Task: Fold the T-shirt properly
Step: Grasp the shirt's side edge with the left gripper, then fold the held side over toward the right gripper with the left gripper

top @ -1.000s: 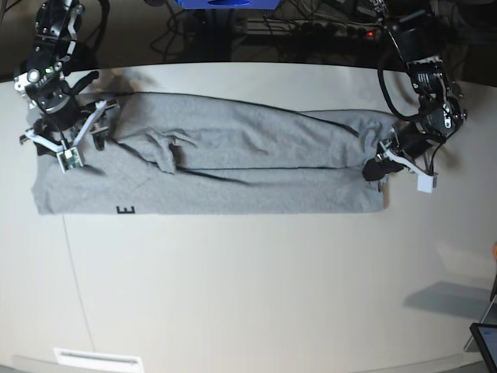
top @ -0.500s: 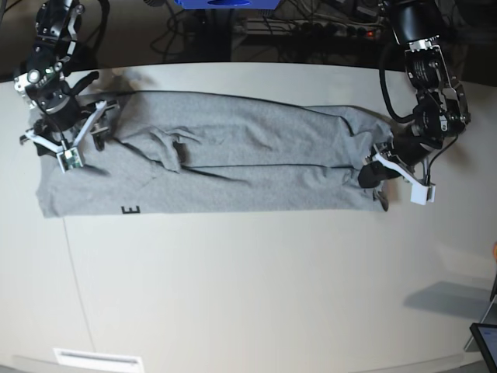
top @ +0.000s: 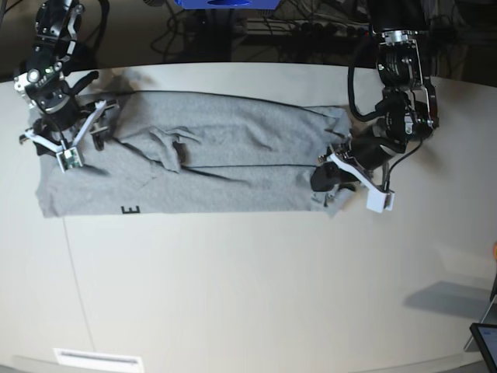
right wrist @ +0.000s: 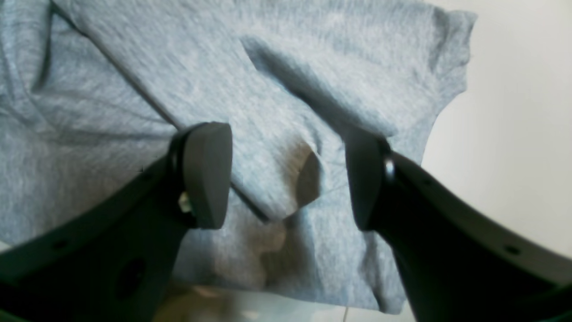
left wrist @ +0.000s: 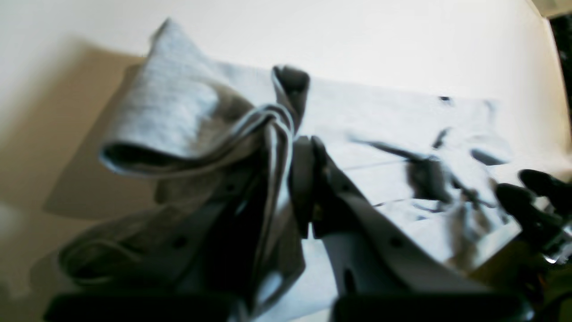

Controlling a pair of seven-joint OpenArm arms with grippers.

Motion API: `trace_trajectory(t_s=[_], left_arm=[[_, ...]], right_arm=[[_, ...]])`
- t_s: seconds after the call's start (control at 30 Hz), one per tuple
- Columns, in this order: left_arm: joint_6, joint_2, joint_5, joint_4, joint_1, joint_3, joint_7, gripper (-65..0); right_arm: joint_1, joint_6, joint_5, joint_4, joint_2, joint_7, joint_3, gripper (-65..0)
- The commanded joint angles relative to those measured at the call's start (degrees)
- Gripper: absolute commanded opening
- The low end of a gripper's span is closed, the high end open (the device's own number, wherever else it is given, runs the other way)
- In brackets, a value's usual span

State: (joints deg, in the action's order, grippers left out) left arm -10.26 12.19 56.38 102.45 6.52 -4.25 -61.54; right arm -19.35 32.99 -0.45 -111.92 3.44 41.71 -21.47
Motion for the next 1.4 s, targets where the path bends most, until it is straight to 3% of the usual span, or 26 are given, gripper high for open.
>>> trace_trajectory(t_s=[0.0, 0.57, 0.77, 0.93, 1.37], left_arm=[[0.4, -0.2, 1.2, 1.5, -0.7, 0.5, 0.9, -65.0], [1.6, -11.4, 0.7, 1.1, -1.4, 6.8, 1.0, -65.0], [1.6, -12.9, 0.8, -3.9, -3.2, 10.5, 1.3, -65.0], [1.6, -13.3, 1.0, -5.5, -3.7, 10.5, 1.4, -65.0], [1.6, -18.2, 0.7, -8.8, -5.7, 10.6, 1.1, -65.0]], right_arm=[[0.4, -0.1, 0.3, -1.0, 0.3, -1.0, -0.2, -27.4], [0.4, -0.1, 0.3, -0.9, 0.6, -1.0, -0.2, -27.4], [0.4, -0.1, 0.3, -0.9, 0.6, -1.0, -0.2, -27.4], [0.2, -0.1, 0.3, -0.9, 0.6, -1.1, -0.2, -27.4], [0.5, -0.1, 0.3, -0.9, 0.6, -1.0, -0.1, -27.4]])
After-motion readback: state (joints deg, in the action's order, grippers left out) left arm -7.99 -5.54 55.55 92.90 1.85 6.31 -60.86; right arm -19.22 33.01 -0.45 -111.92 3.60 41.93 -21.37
